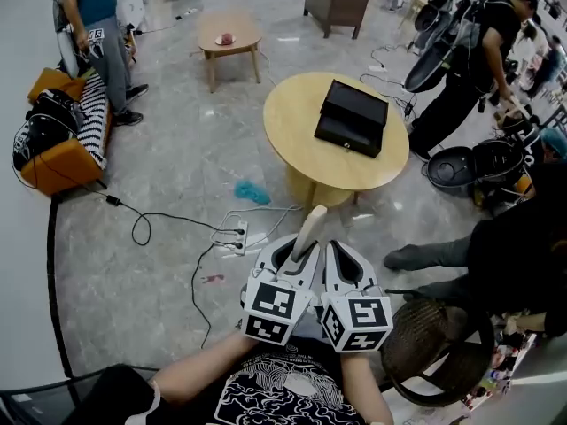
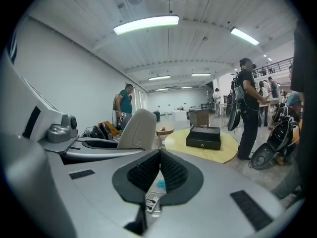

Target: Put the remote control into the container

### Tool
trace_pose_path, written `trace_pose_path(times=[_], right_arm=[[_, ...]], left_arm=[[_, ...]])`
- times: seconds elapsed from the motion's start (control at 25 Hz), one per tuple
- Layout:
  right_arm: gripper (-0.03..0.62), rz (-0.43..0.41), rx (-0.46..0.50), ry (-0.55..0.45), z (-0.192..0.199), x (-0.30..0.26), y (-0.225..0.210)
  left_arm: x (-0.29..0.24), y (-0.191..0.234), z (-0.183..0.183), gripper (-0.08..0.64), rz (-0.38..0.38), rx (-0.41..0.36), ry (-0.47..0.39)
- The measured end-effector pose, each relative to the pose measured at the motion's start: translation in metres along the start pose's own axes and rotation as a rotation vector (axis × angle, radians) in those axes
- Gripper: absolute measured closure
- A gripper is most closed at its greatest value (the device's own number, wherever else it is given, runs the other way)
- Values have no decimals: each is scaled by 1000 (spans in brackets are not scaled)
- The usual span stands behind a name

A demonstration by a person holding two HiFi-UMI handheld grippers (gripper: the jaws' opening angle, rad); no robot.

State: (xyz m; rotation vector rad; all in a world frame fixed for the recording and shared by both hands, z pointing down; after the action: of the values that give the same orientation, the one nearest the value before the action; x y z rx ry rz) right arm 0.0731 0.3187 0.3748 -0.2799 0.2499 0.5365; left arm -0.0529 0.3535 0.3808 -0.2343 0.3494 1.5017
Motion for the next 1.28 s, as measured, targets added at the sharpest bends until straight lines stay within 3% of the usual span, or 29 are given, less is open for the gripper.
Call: trace_pose_path(times=[0.52, 1.28], right_arm=[[571, -9, -23, -8, -3, -29, -45], [571, -54, -48, -8, -46, -86, -165]], left_arm=[[-49, -3, -9, 449, -1, -29, 13], [-175, -22, -57, 449, -36, -41, 48]])
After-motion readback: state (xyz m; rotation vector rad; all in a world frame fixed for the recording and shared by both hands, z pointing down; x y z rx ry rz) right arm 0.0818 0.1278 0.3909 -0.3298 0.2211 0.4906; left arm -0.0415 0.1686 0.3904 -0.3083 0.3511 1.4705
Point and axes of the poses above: the fingertips, and each gripper's own axes: x backward along the fingers, y to its left, z out of its underside, the point moved 10 cm from there along x, backward along the fingers, and after that the axes turned 15 degrees about -z, right-handed, at the moved point
